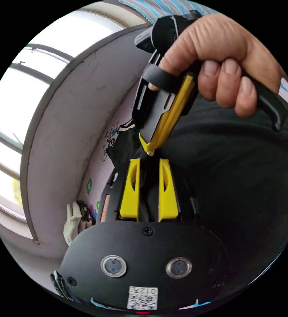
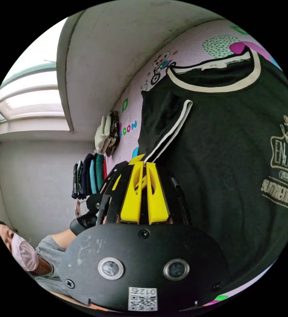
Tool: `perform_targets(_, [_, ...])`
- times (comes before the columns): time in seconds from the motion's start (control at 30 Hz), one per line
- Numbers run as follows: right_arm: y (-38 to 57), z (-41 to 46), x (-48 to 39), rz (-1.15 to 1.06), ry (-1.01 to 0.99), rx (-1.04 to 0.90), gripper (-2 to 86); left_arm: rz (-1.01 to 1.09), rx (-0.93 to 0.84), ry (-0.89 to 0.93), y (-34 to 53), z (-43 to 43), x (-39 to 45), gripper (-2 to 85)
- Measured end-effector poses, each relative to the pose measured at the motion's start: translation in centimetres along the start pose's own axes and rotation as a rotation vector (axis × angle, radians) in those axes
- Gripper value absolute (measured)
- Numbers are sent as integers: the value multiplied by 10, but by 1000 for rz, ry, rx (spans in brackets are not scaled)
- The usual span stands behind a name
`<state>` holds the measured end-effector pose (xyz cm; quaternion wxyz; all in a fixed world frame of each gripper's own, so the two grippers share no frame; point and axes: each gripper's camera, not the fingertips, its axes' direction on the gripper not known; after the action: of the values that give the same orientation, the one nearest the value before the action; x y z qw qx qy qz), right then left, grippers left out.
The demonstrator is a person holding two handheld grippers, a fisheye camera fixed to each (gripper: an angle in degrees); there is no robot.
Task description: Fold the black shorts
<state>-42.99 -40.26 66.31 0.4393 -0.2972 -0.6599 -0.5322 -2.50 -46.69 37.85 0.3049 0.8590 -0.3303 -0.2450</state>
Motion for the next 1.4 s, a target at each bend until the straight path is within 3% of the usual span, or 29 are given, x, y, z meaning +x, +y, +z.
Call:
perform_targets(0.1, [-4,-7,8,12,-5,-8,47,-60,-15,53,0,7,-1,29])
perform_targets(0.33, [-15,-43,67,270,-138,244,92,-243,71,175,12,-3,-24,10])
perform_targets(0.6, [-25,-53,67,311,-131,331,56,-309,95,258,21,-1,-36,7])
perform_targets(0.67, [-25,-57,57,289,-100,344,9,-301,94,256,23,-1,-34,7])
perform_targets(1.07, [-25,-141,-21,10,53,350,-5,-330,118,235,-23,-30,-26,9])
perform_targets(1.4, [16,-167,10,7,164,406,-5,-334,-5,328,-75,14,13,18])
